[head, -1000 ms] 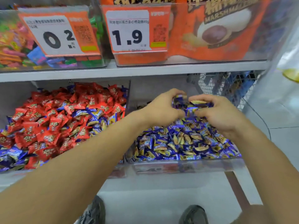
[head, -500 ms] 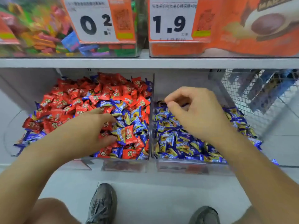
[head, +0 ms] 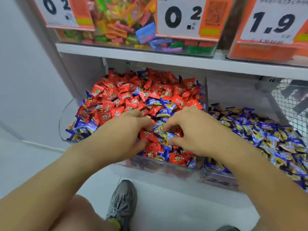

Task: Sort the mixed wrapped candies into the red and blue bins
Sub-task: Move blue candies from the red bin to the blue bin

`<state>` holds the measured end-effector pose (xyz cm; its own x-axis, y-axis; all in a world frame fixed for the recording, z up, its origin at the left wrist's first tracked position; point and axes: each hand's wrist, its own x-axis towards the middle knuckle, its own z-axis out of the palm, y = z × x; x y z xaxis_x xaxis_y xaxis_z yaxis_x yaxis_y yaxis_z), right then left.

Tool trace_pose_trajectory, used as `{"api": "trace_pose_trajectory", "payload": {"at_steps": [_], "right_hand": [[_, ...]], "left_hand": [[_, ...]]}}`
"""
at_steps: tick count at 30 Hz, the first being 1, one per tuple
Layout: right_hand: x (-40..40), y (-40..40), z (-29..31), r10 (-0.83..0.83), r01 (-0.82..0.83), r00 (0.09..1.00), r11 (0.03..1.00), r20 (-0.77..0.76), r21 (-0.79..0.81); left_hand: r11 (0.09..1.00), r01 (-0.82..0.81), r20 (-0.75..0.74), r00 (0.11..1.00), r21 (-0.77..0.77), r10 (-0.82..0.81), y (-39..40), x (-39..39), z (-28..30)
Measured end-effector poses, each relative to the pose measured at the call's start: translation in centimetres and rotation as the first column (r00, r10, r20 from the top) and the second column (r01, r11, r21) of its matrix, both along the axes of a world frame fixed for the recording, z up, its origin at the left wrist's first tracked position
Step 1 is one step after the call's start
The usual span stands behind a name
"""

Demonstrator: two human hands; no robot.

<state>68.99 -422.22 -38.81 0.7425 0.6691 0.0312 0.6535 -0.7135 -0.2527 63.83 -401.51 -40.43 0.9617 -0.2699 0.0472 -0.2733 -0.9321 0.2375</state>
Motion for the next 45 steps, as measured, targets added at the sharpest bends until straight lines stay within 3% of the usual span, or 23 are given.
{"api": "trace_pose_trajectory", "payload": {"at_steps": [6,9,11,14,18,24,27,30,32,35,45], "right_hand": [[0.9,-1.5,1.5,0.067,-0.057,0.985,0.996,-0.158,0.067],[1.5,-2.4,2.1,0.040,0.010,0.981,0.966,-0.188,0.258],[1.8,-3.0,2.5,-0.009,0.074,0.985,0.925,-0.173,0.373],[2.0,-3.6,2.9,-0.062,0.104,0.991,0.911,-0.118,0.400],[2.2,-4.2,2.7,-0.113,0.144,0.984,0.960,-0.138,0.242],[1.9,-3.5,2.2,-0.021,0.020,0.999,1.000,0.047,0.023],[1.8,-2.4,1.7,0.054,-0.043,0.992,0.994,0.112,-0.098],[2.0,-1.5,1.6,0.011,0.040,0.990,0.934,0.139,-0.354],[2.1,-1.1,1.9,-0.075,0.103,0.994,0.894,0.082,-0.436],[2.1,-0.4,2.1,-0.116,0.133,0.991,0.874,0.064,-0.468],[2.5,-0.4,1.1,-0.071,0.144,0.980,0.899,0.187,-0.414]], "left_hand": [[0.999,0.047,0.161,0.986,-0.001,-0.047,-1.1,-0.1,-0.1],[0.995,0.088,0.187,0.978,0.042,-0.094,-2.6,1.4,-0.9],[0.992,0.102,0.171,0.979,0.070,-0.112,-3.3,2.3,-1.2],[0.987,0.099,0.145,0.982,0.126,-0.117,-4.0,3.2,-1.3],[0.978,0.109,0.165,0.976,0.177,-0.139,-3.8,3.7,-1.4],[0.987,-0.001,0.157,0.987,-0.160,0.026,-1.5,3.8,-1.2],[0.970,-0.015,0.179,0.982,-0.244,0.060,-1.6,3.4,-0.9],[0.948,0.004,0.151,0.987,-0.319,0.046,-2.5,2.8,-0.6],[0.924,-0.010,0.122,0.991,-0.383,0.061,-3.2,2.7,-0.5],[0.884,-0.036,0.109,0.989,-0.465,0.098,-4.0,2.8,-0.1],[0.901,-0.126,-0.009,0.991,-0.415,0.135,-3.7,2.9,0.0]]}}
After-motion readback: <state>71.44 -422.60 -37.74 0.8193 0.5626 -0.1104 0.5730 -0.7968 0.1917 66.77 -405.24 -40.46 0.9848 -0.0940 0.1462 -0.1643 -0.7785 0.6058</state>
